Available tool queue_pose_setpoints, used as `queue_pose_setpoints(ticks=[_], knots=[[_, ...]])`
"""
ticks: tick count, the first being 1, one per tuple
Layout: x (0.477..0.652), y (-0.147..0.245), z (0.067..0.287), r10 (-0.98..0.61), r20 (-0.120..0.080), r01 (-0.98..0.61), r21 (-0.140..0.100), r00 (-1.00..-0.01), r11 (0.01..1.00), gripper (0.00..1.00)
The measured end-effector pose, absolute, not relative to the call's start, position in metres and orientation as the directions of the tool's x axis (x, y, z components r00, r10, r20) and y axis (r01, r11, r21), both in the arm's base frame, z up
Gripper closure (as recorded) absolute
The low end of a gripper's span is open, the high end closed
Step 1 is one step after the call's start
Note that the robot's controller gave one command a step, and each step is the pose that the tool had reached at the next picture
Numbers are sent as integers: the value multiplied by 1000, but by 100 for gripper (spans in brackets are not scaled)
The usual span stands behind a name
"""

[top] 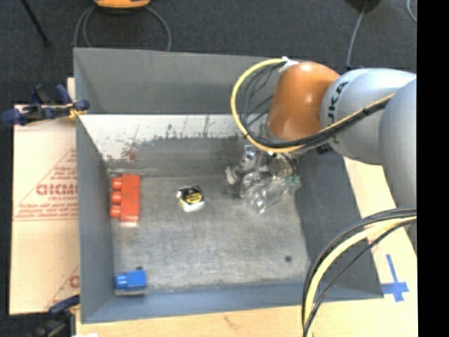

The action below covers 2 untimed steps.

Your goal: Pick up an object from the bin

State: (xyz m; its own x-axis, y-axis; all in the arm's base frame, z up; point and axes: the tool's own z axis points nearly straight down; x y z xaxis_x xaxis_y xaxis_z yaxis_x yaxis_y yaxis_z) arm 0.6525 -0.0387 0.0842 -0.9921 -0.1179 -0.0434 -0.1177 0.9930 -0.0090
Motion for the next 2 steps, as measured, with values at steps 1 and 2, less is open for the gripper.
queue_pose_setpoints(ticks=[1, 2], knots=[[655, -40, 115, -116, -10, -116, -3, -993, 993, 100], [657, -41, 145, -113, -8, -113, -1, -994, 994, 100]])
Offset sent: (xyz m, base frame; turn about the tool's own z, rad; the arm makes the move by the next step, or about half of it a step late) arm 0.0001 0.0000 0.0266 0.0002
